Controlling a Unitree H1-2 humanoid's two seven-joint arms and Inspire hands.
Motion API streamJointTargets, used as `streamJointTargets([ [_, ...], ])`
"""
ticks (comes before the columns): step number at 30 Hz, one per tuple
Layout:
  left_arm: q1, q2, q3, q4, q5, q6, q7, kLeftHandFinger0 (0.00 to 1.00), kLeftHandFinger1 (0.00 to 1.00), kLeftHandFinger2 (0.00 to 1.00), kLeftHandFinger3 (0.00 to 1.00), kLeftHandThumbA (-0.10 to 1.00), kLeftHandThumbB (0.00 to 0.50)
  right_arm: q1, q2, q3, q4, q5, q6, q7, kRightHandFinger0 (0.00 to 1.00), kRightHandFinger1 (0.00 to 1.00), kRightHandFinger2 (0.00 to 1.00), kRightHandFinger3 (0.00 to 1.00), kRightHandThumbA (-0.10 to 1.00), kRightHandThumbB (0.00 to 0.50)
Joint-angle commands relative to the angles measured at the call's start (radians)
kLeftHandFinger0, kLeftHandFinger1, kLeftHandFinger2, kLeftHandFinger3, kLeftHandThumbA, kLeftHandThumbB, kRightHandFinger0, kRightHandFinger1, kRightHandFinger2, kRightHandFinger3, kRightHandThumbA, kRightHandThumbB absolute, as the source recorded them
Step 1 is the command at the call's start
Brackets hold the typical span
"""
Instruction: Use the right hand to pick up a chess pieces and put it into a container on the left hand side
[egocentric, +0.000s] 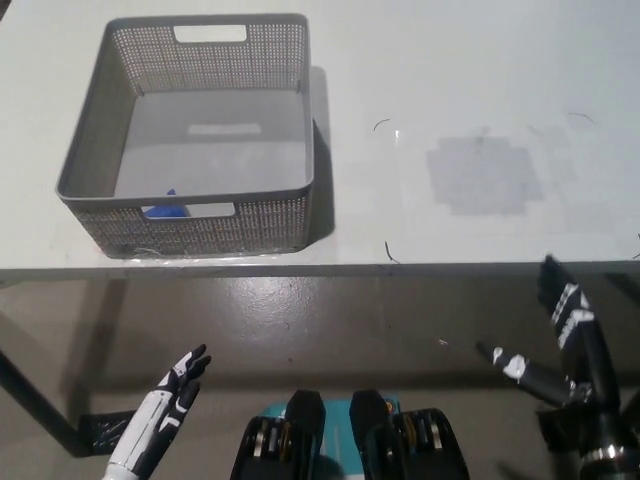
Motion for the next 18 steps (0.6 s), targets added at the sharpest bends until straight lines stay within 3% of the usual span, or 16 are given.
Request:
streamJointTargets([
  [1, -0.008, -0.009, 0.019, -0.027, -0.023, -0.044, 0.026, 1.00, 1.00, 1.00, 1.00, 1.00, 0.423, 0.014, 0.000, -0.006, 0.013, 0.051, -0.104, 0.044, 1.00, 1.00, 1.00, 1.00, 1.00, 0.178],
  [7, -0.014, -0.018, 0.034, -0.023, -0.025, -0.048, 0.030, 1.00, 1.00, 1.00, 1.00, 1.00, 0.417, 0.054, -0.004, -0.011, 0.066, 0.074, -0.120, 0.067, 1.00, 1.00, 1.00, 1.00, 0.98, 0.219],
  [10, -0.017, -0.022, 0.037, -0.018, -0.023, -0.050, 0.031, 1.00, 1.00, 1.00, 1.00, 1.00, 0.409, 0.051, 0.003, -0.020, 0.078, 0.116, -0.102, 0.084, 1.00, 1.00, 1.00, 1.00, 0.94, 0.202],
  [18, -0.022, -0.026, 0.044, -0.017, -0.024, -0.043, 0.027, 1.00, 1.00, 1.00, 1.00, 1.00, 0.378, 0.023, 0.000, -0.019, 0.109, 0.078, -0.115, 0.072, 1.00, 1.00, 1.00, 1.00, 0.96, 0.175],
])
